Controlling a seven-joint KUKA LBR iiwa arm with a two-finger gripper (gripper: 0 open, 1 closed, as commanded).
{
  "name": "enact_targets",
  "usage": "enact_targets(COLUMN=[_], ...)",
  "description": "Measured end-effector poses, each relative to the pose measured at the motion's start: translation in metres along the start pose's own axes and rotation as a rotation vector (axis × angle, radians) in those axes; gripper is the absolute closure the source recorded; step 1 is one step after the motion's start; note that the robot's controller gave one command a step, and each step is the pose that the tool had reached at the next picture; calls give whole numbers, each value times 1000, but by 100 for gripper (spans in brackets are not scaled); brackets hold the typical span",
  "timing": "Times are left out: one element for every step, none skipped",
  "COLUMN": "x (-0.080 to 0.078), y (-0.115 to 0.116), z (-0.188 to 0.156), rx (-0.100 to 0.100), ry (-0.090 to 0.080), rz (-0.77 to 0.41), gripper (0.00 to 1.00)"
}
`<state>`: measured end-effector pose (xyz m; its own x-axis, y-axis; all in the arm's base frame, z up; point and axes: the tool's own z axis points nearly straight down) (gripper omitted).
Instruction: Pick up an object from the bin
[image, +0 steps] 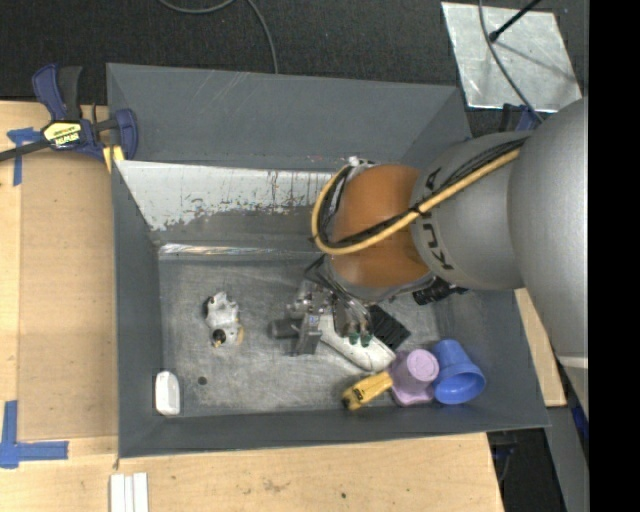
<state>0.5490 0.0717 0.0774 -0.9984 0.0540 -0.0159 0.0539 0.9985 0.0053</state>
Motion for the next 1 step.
enact_targets(x=[1], y=[-1], z=[-8], rx=[2], ry=[7], rz=[0], gripper=[100])
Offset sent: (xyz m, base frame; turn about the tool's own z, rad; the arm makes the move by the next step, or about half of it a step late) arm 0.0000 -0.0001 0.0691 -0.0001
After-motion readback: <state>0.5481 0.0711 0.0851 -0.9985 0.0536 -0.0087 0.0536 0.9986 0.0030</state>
